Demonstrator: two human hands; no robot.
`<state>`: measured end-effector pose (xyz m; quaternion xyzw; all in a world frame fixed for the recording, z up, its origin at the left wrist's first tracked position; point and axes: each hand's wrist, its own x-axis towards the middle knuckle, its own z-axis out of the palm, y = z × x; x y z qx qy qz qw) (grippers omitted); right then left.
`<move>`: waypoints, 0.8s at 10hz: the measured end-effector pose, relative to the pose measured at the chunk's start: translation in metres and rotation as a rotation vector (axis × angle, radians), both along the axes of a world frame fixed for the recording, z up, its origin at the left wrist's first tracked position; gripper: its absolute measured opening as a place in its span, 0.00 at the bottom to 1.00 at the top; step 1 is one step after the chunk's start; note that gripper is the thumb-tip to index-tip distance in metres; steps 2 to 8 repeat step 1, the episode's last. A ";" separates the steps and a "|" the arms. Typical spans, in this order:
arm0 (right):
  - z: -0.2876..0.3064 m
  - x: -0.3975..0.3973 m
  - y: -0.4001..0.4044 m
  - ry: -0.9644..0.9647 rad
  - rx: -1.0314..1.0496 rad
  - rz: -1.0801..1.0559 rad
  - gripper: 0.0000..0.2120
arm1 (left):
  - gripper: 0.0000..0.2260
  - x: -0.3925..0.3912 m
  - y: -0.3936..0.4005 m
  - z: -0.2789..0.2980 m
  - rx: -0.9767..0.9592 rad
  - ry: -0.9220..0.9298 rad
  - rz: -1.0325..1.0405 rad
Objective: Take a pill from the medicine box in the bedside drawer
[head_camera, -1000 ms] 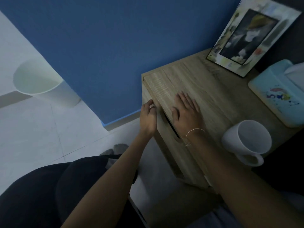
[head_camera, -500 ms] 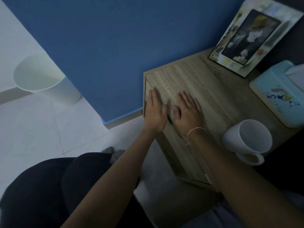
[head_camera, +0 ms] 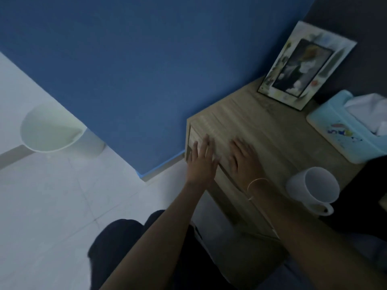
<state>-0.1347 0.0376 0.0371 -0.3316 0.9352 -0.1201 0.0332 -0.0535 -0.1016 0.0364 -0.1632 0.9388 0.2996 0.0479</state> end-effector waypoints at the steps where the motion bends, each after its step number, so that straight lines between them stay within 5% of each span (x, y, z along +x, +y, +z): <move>1: 0.035 0.003 -0.018 -0.192 0.203 -0.059 0.24 | 0.28 0.017 -0.024 0.042 0.076 -0.171 -0.049; 8: 0.035 0.003 -0.018 -0.192 0.203 -0.059 0.24 | 0.28 0.017 -0.024 0.042 0.076 -0.171 -0.049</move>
